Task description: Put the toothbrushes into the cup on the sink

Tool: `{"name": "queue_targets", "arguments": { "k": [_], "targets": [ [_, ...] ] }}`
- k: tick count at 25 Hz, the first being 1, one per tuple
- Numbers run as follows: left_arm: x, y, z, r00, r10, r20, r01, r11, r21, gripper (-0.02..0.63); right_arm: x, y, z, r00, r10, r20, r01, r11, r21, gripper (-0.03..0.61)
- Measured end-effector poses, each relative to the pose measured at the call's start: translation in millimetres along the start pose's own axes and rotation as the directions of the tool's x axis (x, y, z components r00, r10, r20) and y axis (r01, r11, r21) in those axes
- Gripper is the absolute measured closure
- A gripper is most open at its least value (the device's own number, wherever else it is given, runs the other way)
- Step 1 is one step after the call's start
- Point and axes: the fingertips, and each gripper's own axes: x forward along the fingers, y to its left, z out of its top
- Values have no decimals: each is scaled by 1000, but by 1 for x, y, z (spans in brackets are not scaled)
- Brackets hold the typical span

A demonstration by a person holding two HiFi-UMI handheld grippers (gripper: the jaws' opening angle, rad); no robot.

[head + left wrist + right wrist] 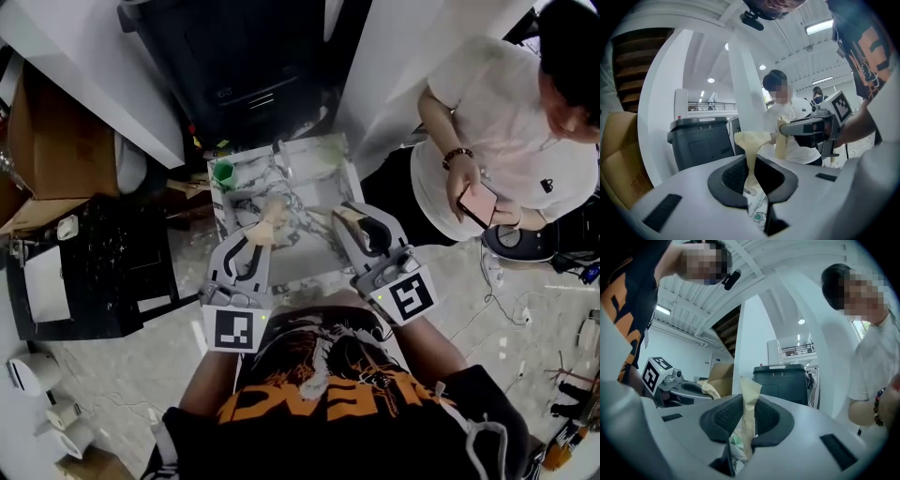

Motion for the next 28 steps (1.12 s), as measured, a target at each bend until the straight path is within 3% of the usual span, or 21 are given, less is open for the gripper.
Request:
{"name": "queue_targets", "arguments": {
  "k": [10, 14, 18, 28],
  "targets": [
    [64, -9, -5, 999, -48, 12, 49, 997, -53, 557, 20, -76, -22, 997, -76, -1, 76, 996, -40, 500],
    [97, -17, -14, 996, -83, -26, 82, 996, -24, 557, 30, -107, -42, 992, -102, -69, 95, 992, -87, 500],
    [133, -23, -29, 991, -122, -47, 121, 992, -21, 557, 49, -137, -59, 991, -124, -48, 118, 986, -117, 500],
    [208, -22, -80, 981, -130, -144, 127, 992, -27, 557, 89, -195, -123, 982, -160, -103, 153, 985, -75, 500]
  ]
}}
